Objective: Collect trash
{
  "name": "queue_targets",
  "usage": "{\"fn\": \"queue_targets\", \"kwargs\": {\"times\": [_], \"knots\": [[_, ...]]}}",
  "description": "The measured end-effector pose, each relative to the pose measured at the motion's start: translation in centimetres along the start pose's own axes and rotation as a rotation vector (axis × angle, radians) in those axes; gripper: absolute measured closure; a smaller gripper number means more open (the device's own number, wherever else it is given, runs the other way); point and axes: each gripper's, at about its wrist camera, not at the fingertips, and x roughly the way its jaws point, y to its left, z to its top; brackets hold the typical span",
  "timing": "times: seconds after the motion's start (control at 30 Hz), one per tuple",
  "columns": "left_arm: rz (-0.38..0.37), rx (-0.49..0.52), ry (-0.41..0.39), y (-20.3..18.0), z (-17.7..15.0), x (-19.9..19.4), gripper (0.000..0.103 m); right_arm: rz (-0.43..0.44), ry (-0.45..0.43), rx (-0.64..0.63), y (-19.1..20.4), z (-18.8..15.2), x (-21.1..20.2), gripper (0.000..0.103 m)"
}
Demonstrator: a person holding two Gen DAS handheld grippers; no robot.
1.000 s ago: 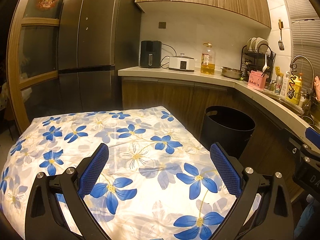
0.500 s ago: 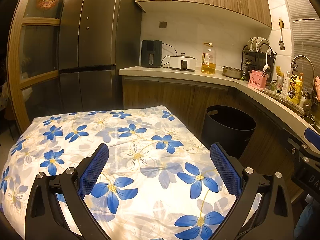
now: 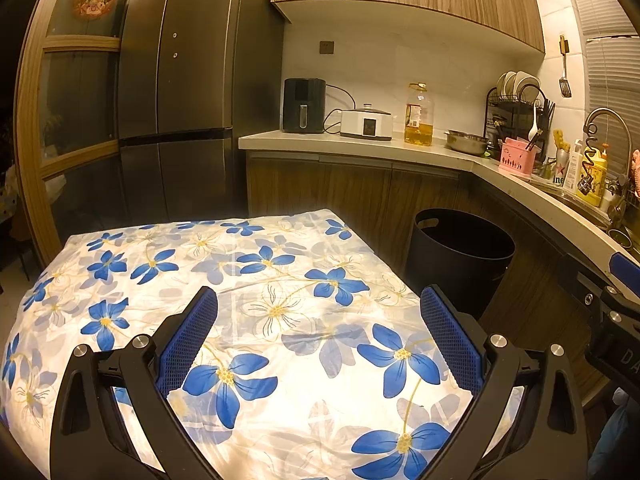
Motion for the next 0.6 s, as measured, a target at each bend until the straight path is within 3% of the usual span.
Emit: {"fn": "queue_targets", "kwargs": {"times": [0.6], "knots": [[0.007, -0.002, 0.004, 0.0, 0.01, 0.22, 0.006, 0.01, 0.005, 0.0, 0.2, -0.07, 0.35, 0.011]]}}
